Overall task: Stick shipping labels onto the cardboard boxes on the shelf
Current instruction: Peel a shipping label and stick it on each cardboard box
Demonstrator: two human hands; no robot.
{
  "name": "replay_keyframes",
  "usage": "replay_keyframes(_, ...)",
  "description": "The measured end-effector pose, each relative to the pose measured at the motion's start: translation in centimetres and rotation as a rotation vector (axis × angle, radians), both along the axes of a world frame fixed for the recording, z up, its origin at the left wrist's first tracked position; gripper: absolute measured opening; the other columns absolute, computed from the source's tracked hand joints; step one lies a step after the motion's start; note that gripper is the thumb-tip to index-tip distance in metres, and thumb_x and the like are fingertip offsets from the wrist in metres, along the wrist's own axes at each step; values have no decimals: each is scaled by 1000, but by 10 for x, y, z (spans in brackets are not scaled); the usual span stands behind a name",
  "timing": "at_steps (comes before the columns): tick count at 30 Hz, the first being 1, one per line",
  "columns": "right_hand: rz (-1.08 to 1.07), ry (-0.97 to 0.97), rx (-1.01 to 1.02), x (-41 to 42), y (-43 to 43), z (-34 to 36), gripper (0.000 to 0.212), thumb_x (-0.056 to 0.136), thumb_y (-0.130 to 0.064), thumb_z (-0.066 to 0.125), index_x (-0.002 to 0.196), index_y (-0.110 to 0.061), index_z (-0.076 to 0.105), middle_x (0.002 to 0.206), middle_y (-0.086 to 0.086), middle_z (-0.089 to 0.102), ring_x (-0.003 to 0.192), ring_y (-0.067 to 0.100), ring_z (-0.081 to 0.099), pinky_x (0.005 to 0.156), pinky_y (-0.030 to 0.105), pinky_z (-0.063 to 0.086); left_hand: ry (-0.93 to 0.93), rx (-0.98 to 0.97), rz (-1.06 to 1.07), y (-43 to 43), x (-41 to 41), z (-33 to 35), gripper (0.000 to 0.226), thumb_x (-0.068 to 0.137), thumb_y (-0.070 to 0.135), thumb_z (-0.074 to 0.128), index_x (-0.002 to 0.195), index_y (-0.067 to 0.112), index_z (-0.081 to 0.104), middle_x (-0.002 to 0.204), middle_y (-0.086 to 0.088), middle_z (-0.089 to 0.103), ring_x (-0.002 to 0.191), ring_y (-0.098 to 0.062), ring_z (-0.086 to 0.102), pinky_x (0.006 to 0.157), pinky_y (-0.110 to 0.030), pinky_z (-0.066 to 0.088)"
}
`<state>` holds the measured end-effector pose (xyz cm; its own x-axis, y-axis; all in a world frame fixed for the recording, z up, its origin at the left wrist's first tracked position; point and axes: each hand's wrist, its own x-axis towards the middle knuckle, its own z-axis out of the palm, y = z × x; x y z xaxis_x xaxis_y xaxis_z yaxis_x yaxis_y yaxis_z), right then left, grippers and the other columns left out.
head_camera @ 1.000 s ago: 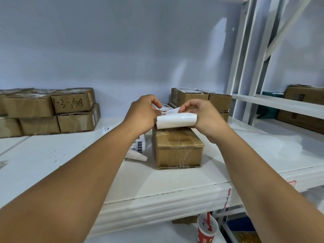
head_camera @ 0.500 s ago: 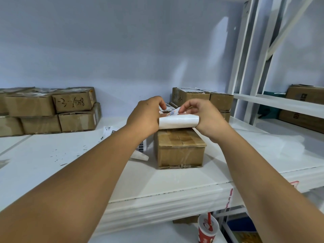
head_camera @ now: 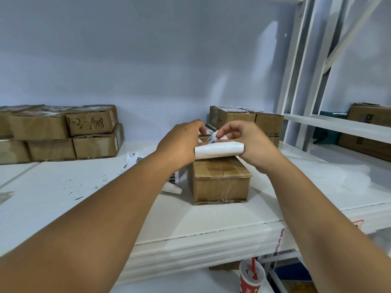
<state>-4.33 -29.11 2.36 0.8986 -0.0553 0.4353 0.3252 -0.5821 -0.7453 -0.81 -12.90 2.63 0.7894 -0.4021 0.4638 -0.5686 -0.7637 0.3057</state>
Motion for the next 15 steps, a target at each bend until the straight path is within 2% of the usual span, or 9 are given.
replay_keyframes(3,63,39,69,-3,1,0,21,82,6,64,82,-15,65,74,5,62,70,19,55,68,32,43,5,-6,17,-1,0,0,47,78,6,70,118,24,51,111,-2,59,94,-20,54,76,-34,50)
replay_keyframes(7,96,87,67,-3,0,0,20,82,8,63,83,-12,66,73,4,63,70,16,57,67,27,47,9,-18,41,-2,-1,1,44,81,8,68,118,24,52,111,-1,58,96,-20,54,73,-30,45)
replay_keyframes(11,143,129,159,-4,0,0,20,83,15,58,89,-3,65,68,-7,68,57,-1,61,54,13,48,10,-21,50,-2,0,1,39,83,11,67,117,24,52,111,0,58,94,-19,52,73,-30,44)
replay_keyframes(13,147,136,166,-6,1,0,22,83,16,57,90,-3,64,72,-5,67,55,-3,60,53,12,47,16,-28,51,-2,0,1,35,85,17,65,116,25,52,112,-1,58,97,-20,53,77,-33,47)
replay_keyframes(15,136,141,162,-6,1,0,26,83,18,56,87,-7,63,73,-4,68,60,3,61,58,16,47,22,-33,53,-2,0,1,32,85,20,64,115,25,52,112,0,58,98,-20,53,79,-34,48)
